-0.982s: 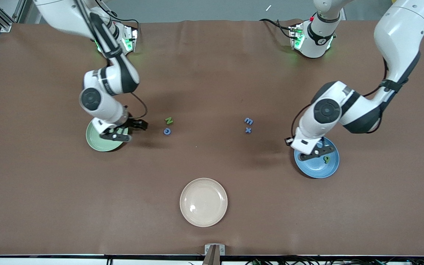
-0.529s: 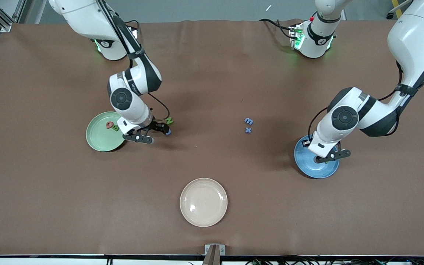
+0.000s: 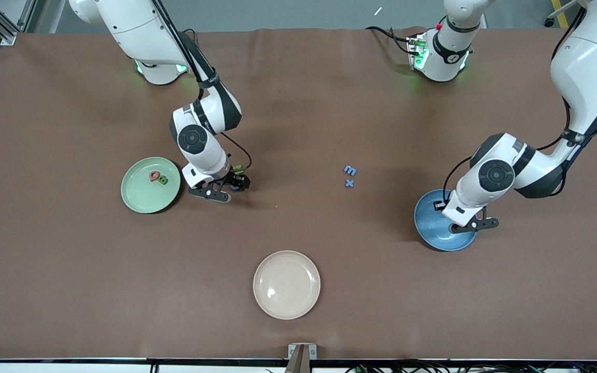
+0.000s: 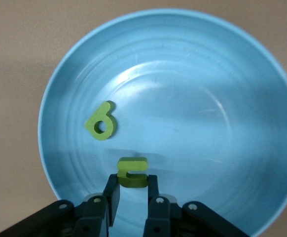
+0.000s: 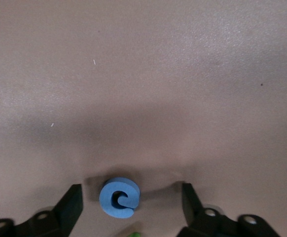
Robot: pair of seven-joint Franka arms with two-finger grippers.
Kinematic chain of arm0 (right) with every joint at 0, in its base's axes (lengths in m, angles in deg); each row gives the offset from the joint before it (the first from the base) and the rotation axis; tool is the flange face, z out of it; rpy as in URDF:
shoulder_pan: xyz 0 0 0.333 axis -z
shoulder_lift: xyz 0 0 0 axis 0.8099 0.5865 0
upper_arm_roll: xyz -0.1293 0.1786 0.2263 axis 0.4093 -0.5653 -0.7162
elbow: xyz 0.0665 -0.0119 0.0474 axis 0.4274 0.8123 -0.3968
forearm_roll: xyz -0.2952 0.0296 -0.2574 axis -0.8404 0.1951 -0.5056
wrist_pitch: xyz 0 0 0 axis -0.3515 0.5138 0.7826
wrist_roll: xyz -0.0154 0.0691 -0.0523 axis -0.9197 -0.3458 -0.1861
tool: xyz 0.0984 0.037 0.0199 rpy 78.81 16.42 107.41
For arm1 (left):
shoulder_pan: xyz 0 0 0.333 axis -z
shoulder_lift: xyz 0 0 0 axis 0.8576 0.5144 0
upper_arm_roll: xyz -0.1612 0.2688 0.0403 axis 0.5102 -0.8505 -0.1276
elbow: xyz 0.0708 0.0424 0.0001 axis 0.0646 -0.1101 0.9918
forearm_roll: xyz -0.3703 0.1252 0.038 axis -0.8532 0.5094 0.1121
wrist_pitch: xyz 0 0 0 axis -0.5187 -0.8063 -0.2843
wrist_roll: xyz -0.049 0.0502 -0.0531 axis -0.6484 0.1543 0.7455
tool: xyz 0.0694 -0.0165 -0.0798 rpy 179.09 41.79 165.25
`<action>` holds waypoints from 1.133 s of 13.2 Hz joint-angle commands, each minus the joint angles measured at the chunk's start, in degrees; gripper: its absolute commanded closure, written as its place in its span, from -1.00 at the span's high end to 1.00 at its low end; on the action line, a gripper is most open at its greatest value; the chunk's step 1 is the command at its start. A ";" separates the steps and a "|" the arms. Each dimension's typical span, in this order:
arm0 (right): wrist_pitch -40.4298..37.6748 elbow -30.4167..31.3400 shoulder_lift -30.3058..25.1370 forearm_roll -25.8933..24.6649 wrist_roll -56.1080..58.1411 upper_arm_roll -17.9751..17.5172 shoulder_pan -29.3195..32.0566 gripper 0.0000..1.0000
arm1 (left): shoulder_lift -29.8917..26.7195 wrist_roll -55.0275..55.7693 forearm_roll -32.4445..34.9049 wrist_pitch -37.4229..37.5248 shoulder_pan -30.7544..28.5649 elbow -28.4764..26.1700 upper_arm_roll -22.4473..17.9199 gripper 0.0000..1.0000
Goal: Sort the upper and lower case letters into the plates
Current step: 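Open the left gripper over the blue plate while the right grasps c, then move the left gripper to the blue x while the right carries c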
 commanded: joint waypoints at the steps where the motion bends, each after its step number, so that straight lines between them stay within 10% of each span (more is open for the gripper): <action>1: 0.21 -0.40 0.16 -0.08 -1.14 0.52 -0.58 0.49 | -0.39 -0.78 1.25 -0.74 -0.49 -1.22 -0.18 -0.90; 5: 0.12 -0.14 0.25 -0.08 -1.23 0.52 -1.37 0.35 | -0.39 -0.87 1.25 -0.74 -0.49 -1.31 -0.26 -0.87; 9: -0.05 -0.05 0.16 -0.16 -1.23 0.52 -1.46 0.01 | -1.09 -0.79 1.16 -0.56 -0.14 -0.78 0.61 0.78; 12: -0.67 -0.14 0.08 -0.17 -1.05 0.52 -1.11 -1.00 | -1.26 0.09 -0.15 1.28 -0.14 -0.52 6.57 0.99; 15: -1.80 -0.14 -0.88 -0.60 0.61 0.95 -0.14 -1.00 | -1.09 1.32 -0.95 1.46 2.92 0.27 10.36 0.99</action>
